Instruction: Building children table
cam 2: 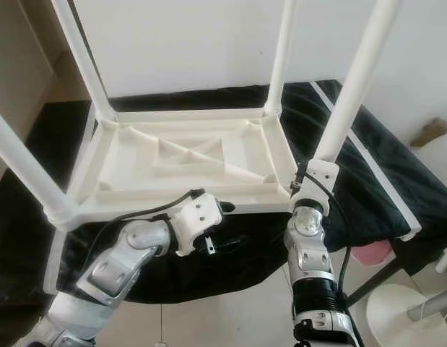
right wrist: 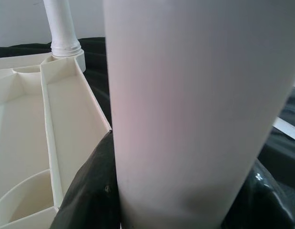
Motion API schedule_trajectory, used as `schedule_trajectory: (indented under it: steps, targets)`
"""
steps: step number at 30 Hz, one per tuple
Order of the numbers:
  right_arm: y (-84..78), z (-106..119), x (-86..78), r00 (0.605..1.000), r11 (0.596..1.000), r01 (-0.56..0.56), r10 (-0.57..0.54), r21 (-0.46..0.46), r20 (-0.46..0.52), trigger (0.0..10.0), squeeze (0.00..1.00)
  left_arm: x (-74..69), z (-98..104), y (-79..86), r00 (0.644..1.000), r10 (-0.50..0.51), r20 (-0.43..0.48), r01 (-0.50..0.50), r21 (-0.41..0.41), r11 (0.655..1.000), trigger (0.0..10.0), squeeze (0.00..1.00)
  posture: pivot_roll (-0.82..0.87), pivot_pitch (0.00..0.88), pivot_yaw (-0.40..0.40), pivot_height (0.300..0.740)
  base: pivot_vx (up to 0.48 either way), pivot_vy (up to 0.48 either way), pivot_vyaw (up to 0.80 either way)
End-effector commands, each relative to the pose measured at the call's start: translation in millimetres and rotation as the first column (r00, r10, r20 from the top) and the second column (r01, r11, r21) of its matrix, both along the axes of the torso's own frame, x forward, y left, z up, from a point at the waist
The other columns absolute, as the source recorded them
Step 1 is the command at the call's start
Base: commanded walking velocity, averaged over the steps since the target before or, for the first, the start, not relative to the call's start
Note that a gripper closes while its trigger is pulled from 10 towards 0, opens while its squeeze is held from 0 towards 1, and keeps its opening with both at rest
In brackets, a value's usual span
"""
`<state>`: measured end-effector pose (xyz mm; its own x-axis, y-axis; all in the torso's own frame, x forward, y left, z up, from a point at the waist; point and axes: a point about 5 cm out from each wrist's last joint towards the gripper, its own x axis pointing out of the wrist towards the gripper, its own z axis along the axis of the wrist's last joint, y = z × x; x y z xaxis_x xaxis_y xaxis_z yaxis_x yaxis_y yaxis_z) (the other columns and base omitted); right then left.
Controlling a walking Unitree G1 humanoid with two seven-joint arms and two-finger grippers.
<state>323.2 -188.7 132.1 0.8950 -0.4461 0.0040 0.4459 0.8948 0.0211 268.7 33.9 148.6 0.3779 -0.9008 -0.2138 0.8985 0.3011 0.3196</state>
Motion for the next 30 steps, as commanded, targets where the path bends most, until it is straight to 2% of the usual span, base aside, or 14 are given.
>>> schedule_trajectory:
  steps: [1, 7, 8, 9, 12, 14, 15, 16, 20, 22, 23, 25, 28, 30]
  targets:
    - [-2.9, -23.6, -7.4, 0.994, 0.999, 0.032, -0.031, 0.012, -0.108, 10.0, 0.00, -1.7, -2.4, 1.3, 1.000, 0.004, -0.012, -0.004, 0.007, 1.000, 10.0, 0.00, 0.03, 0.000, -0.008, 0.740, 0.000, 0.000, 0.00]
    - [-21.0, -11.5, -7.3, 0.999, 1.000, 0.029, -0.029, -0.012, -0.031, 10.0, 0.00, -1.3, -0.5, -3.1, 1.000, 0.008, -0.019, -0.008, -0.011, 1.000, 10.0, 0.00, 0.01, 0.000, -0.009, 0.740, 0.000, 0.000, 0.00]
    - [-24.6, -6.5, -8.2, 1.000, 0.999, 0.028, -0.028, -0.022, -0.002, 10.0, 0.27, -2.5, 0.8, -4.3, 1.000, 0.003, -0.026, -0.004, -0.025, 1.000, 10.0, 0.00, 0.00, 0.000, 0.000, 0.740, 0.000, 0.000, 0.00]
    - [-26.9, -1.9, -9.2, 0.999, 1.000, 0.016, -0.016, -0.025, 0.029, 10.0, 1.00, -3.3, 2.3, -5.6, 1.000, -0.003, -0.030, 0.001, -0.039, 0.999, 10.0, 0.00, -0.01, 0.000, 0.004, 0.740, 0.000, 0.000, 0.00]
    - [-30.7, 7.1, -13.6, 0.994, 1.000, -0.008, 0.011, -0.027, 0.108, 10.0, 1.00, -2.9, 4.0, -7.8, 1.000, -0.012, -0.026, 0.011, -0.045, 0.999, 10.0, 0.00, -0.02, 0.000, 0.009, 0.740, 0.000, 0.000, 0.00]
    - [-30.9, 8.5, -14.7, 0.992, 1.000, -0.014, 0.018, -0.027, 0.122, 10.0, 1.00, -2.4, 3.9, -8.1, 1.000, -0.013, -0.022, 0.012, -0.041, 0.999, 10.0, 0.00, -0.02, 0.000, 0.009, 0.740, 0.000, 0.000, 0.00]
    - [-30.6, 12.5, -17.1, 0.987, 0.999, -0.034, 0.039, -0.038, 0.156, 10.0, 0.89, -0.4, 5.8, -8.6, 1.000, -0.006, -0.016, 0.005, -0.047, 0.999, 10.0, 0.00, -0.03, 0.000, 0.013, 0.740, 0.000, 0.000, 0.00]
    - [-30.2, 15.3, -19.2, 0.982, 0.998, -0.055, 0.061, -0.040, 0.181, 10.0, 0.00, 1.1, 7.7, -9.5, 1.000, -0.001, -0.016, 0.000, -0.061, 0.998, 10.0, 0.00, -0.04, 0.000, 0.015, 0.740, 0.000, 0.000, 0.00]
    - [-30.5, 17.7, -21.2, 0.977, 0.996, -0.065, 0.075, -0.054, 0.200, 10.0, 0.00, 2.1, 10.1, -10.9, 1.000, 0.001, -0.016, -0.002, -0.078, 0.997, 10.0, 0.00, -0.04, 0.000, 0.017, 0.740, 0.000, 0.000, 0.00]
    - [-30.3, 19.6, -29.1, 0.968, 0.994, -0.084, 0.099, -0.074, 0.229, 10.0, 0.00, -3.2, 23.9, -18.4, 0.998, -0.052, -0.045, 0.044, -0.174, 0.984, 10.0, 0.00, -0.05, 0.000, 0.019, 0.740, 0.000, 0.000, 0.00]
    - [-30.3, 19.6, -29.1, 0.968, 0.994, -0.084, 0.099, -0.074, 0.229, 10.0, 0.00, -3.2, 23.9, -18.4, 0.998, -0.052, -0.045, 0.044, -0.174, 0.984, 10.0, 0.00, -0.05, 0.000, 0.019, 0.740, 0.000, 0.000, 0.00]
    - [-25.7, 16.3, -40.5, 0.963, 0.990, -0.114, 0.130, -0.083, 0.238, 10.0, 0.00, -11.4, 32.1, -19.6, 0.991, -0.112, -0.076, 0.091, -0.244, 0.966, 10.0, 0.00, -0.06, 0.000, 0.000, 0.740, 0.000, 0.000, 0.00]
    - [-20.6, 14.6, -46.8, 0.956, 0.985, -0.149, 0.166, -0.088, 0.240, 10.0, 0.00, -15.7, 35.7, -18.4, 0.985, -0.143, -0.095, 0.111, -0.281, 0.953, 10.0, 0.00, -0.07, 0.000, -0.011, 0.740, 0.000, 0.000, 0.00]
    - [-8.1, 16.0, -51.8, 0.935, 0.964, -0.230, 0.256, -0.131, 0.247, 10.0, 0.00, -19.1, 39.3, -16.8, 0.978, -0.169, -0.119, 0.121, -0.334, 0.935, 10.0, 0.00, -0.07, 0.000, -0.016, 0.740, 0.000, 0.000, 0.00]
